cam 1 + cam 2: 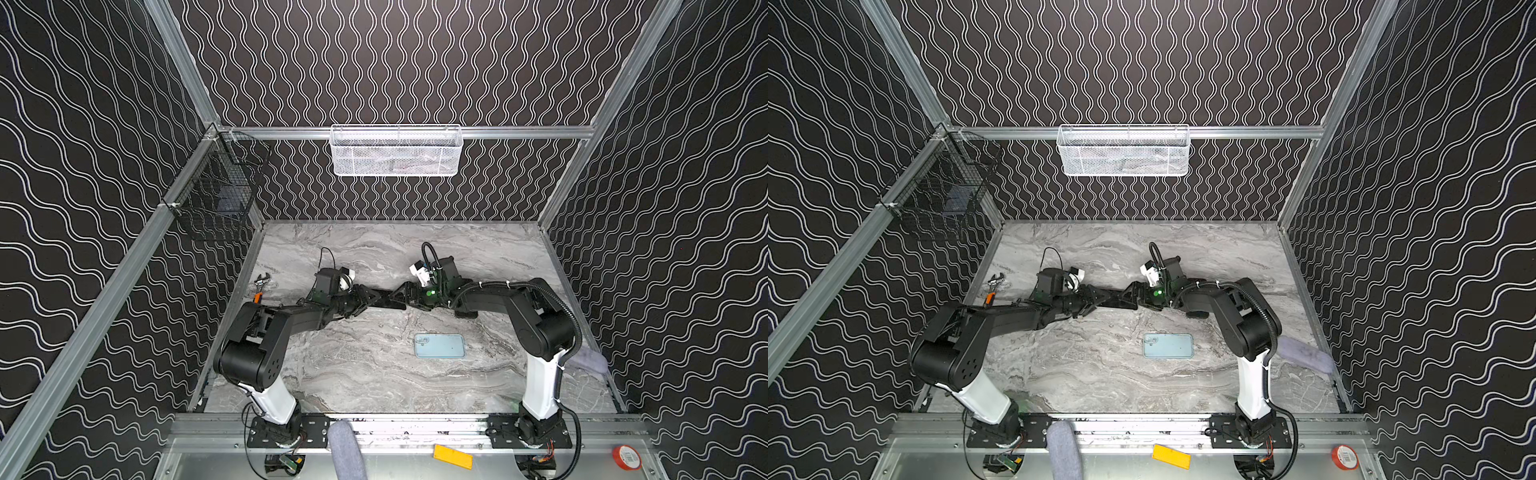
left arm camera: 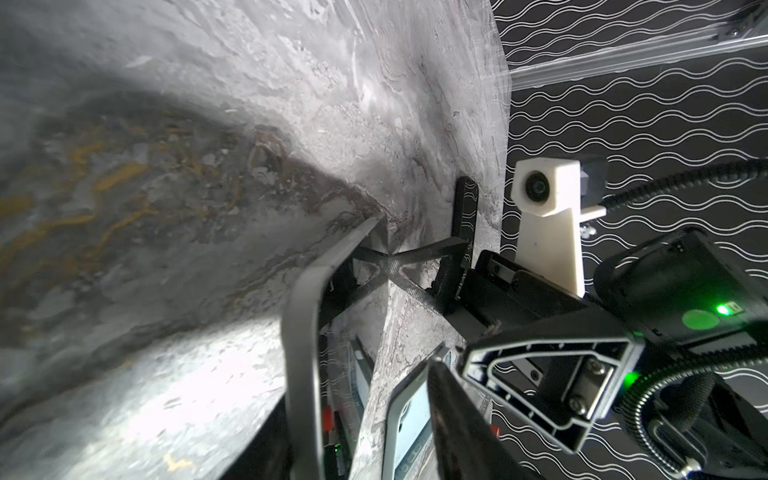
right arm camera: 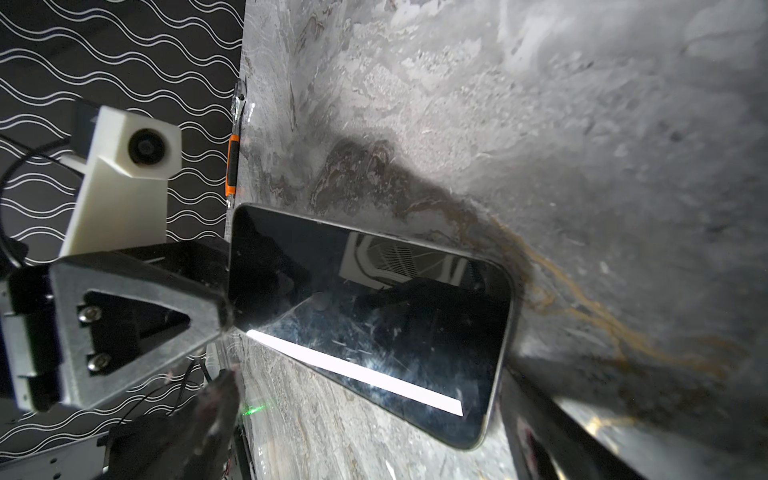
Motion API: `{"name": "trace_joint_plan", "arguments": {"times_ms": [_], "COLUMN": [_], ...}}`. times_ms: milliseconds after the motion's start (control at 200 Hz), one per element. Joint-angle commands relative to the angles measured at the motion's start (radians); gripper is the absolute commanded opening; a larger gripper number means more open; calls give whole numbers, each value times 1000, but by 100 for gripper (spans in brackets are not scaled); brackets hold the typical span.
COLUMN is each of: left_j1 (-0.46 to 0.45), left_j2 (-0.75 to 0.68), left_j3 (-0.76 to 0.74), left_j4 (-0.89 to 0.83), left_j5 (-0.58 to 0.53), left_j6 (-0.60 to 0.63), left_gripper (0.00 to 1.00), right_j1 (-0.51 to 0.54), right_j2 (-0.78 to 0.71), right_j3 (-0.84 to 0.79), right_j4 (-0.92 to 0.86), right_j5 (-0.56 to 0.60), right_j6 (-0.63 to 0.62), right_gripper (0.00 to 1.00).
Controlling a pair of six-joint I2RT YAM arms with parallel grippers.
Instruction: Put the phone into the phone case
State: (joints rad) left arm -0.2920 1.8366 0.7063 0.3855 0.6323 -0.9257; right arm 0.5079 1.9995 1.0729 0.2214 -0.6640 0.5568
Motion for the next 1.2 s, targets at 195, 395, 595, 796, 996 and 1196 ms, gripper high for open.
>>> {"name": "trace_joint_plan", "arguments": {"times_ms": [195, 395, 595, 796, 996, 1196], "left_j1": [-12, -16, -17, -21, -22, -21], "left_j2": [-11, -16, -11, -28, -68, -153], "left_j3": [11, 12, 10, 18, 24, 58], "left_j4": [-4, -18, -5, -21, -57, -150], "left_j5": [-12, -17, -14, -15, -23, -26], "left_j6": [36, 49, 42, 56, 78, 121], "left_gripper": [39, 27, 14, 8, 3, 0], "right_j1": [-3, -3, -3, -5, -24, -61], "right_j2": [15, 19, 17, 6, -55, -229], "right_j3": [-15, -14, -6, -6, -35, -69], "right_j4": [-154, -149, -160, -157, -132, -144], "right_j5": [53, 49, 50, 49, 46, 44], "right_j6": [16, 22, 17, 17, 35, 31], "right_gripper": [99, 99, 99, 99, 99, 99]}}
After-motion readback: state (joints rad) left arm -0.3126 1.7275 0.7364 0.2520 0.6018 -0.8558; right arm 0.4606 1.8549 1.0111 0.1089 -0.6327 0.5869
